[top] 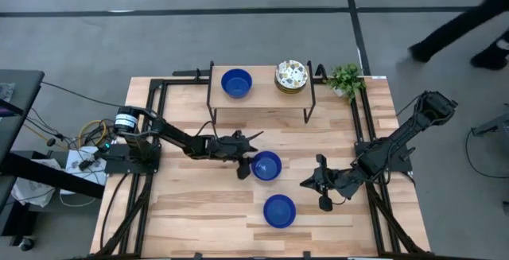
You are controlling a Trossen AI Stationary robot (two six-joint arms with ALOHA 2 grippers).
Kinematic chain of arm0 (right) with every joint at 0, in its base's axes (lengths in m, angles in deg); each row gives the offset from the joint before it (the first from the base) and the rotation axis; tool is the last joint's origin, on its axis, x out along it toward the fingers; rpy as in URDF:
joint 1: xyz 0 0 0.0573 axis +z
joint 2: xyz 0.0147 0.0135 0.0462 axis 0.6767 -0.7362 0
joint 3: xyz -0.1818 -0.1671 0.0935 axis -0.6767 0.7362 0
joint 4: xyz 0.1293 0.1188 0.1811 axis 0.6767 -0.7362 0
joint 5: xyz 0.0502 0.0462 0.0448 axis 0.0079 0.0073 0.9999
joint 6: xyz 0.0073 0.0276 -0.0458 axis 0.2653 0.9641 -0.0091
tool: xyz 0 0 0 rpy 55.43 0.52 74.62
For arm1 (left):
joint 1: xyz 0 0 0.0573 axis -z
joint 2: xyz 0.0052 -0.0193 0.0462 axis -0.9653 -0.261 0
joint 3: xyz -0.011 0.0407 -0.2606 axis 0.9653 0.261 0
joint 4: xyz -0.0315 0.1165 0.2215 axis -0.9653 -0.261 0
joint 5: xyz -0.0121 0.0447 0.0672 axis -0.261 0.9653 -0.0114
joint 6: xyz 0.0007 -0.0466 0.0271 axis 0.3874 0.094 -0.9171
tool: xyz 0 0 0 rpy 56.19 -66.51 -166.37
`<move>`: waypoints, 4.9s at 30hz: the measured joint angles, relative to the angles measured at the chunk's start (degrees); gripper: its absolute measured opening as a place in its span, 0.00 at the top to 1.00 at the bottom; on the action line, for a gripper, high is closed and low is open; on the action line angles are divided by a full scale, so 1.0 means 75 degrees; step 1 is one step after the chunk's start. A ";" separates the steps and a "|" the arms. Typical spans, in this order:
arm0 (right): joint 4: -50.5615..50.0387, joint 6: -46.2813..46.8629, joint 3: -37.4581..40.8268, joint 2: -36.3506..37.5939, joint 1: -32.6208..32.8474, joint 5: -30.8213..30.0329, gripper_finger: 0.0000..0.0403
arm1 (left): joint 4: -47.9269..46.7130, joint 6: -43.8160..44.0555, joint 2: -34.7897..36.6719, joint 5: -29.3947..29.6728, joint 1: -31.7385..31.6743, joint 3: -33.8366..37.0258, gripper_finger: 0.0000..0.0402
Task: Pick & Place Mini bowls
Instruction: Stack the blue bowl on top of the blue bowl on the shelf
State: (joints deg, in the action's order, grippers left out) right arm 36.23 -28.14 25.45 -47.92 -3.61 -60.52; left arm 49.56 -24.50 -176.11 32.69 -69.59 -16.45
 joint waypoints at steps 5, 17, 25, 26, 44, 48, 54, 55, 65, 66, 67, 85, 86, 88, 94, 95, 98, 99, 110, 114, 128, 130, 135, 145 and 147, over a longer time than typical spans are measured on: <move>0.0000 0.0000 0.0000 0.0000 0.0000 -0.0002 1.00 | -0.0375 0.0324 0.0000 -0.0292 0.0003 0.0000 0.57; 0.0000 0.0000 0.0000 0.0000 0.0000 -0.0001 1.00 | -0.0603 0.0606 -0.0038 -0.0296 0.0003 0.0000 0.57; -0.0001 0.0000 0.0000 0.0000 0.0000 -0.0001 1.00 | -0.0596 0.0609 -0.0038 -0.1338 0.0066 0.0000 0.64; 0.0000 0.0000 0.0000 0.0000 0.0000 -0.0003 1.00 | -0.0599 0.0609 -0.0038 -0.1366 0.0091 0.0000 0.66; -0.0006 -0.0006 -0.0001 0.0000 0.0002 -0.0001 1.00 | -0.0220 0.0577 0.0143 -0.1342 0.0150 0.0009 0.98; -0.0008 -0.0035 -0.0003 0.0000 0.0000 -0.0003 1.00 | -0.0150 0.0410 0.0461 -0.1228 0.0350 0.0009 0.98; -0.0008 -0.0052 -0.0003 0.0000 0.0002 -0.0003 1.00 | -0.0147 -0.0049 0.1109 -0.0195 0.0890 0.0009 0.98; -0.0008 -0.0052 -0.0003 0.0000 0.0002 -0.0003 1.00 | -0.0141 -0.0138 0.1222 0.0060 0.0992 0.0009 0.98; -0.0005 -0.0052 -0.0003 0.0000 0.0000 -0.0011 1.00 | -0.0331 -0.1120 0.2799 0.2378 0.1292 0.0009 0.98; -0.0003 -0.0052 -0.0003 0.0000 0.0000 -0.0011 1.00 | -0.0417 -0.1231 0.3027 0.2662 0.1239 0.0009 0.98; -0.0003 -0.0052 -0.0003 0.0000 0.0000 -0.0011 1.00 | -0.0519 -0.1361 0.3264 0.2966 0.1176 0.0009 0.98; 0.0000 -0.0079 -0.0003 0.0000 -0.0568 -0.0043 1.00 | -0.0777 -0.1266 0.4865 0.3774 -0.2569 -0.0176 0.98; 0.0000 -0.0079 -0.0003 0.0000 -0.0583 -0.0040 1.00 | -0.0866 -0.1138 0.4784 0.3555 -0.2733 -0.0248 0.98; 0.0000 -0.0123 -0.0003 0.0000 -0.0580 -0.0027 1.00 | -0.1041 -0.0984 0.4638 0.3388 -0.2978 -0.0346 0.98; 0.0000 -0.0198 -0.0003 0.0000 -0.0521 -0.0022 1.00 | -0.1235 -0.0600 0.4293 0.3368 -0.3453 -0.0396 0.97; 0.0002 -0.0198 -0.0003 0.0000 -0.0493 -0.0022 1.00 | -0.1307 -0.0595 0.4263 0.3368 -0.3493 -0.0396 0.97; 0.0006 -0.0198 -0.0003 0.0000 -0.0416 -0.0017 1.00 | -0.1461 -0.0596 0.4161 0.3366 -0.3550 -0.0396 0.97; 0.0006 -0.0198 -0.0003 0.0000 -0.0396 -0.0019 1.00 | -0.1468 -0.0601 0.4127 0.3367 -0.3550 -0.0396 0.97; 0.0059 -0.0195 -0.0003 0.0000 -0.0393 -0.0017 1.00 | -0.1769 -0.0615 0.4080 0.3366 -0.3547 -0.0396 0.94; 0.0056 -0.0192 -0.0003 0.0000 -0.0396 -0.0014 1.00 | -0.1805 -0.0618 0.4083 0.3366 -0.3547 -0.0396 0.90; 0.0053 -0.0189 -0.0003 0.0000 -0.0393 -0.0003 1.00 | -0.1788 -0.0645 0.4279 0.3366 -0.3503 -0.0394 0.77; 0.0053 -0.0189 -0.0003 0.0000 -0.0393 -0.0004 1.00 | -0.1778 -0.0814 0.4366 0.3367 -0.3503 -0.0396 0.77; 0.0053 -0.0189 -0.0003 0.0000 -0.0393 -0.0009 1.00 | -0.1801 -0.1327 0.4412 0.3976 -0.3500 -0.0396 0.79; 0.0051 -0.0259 -0.0003 0.0000 -0.0564 -0.0013 1.00 | -0.1418 -0.2962 0.4342 0.5793 -0.3503 -0.0391 0.85; 0.0053 -0.0262 -0.0003 0.0000 -0.0635 -0.0013 1.00 | -0.1259 -0.3031 0.4345 0.5800 -0.3503 -0.0391 0.86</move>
State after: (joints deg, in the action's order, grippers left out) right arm 36.63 -30.11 25.43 -47.92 -8.37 -60.61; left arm 40.12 -47.24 -143.52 76.19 -95.86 -19.38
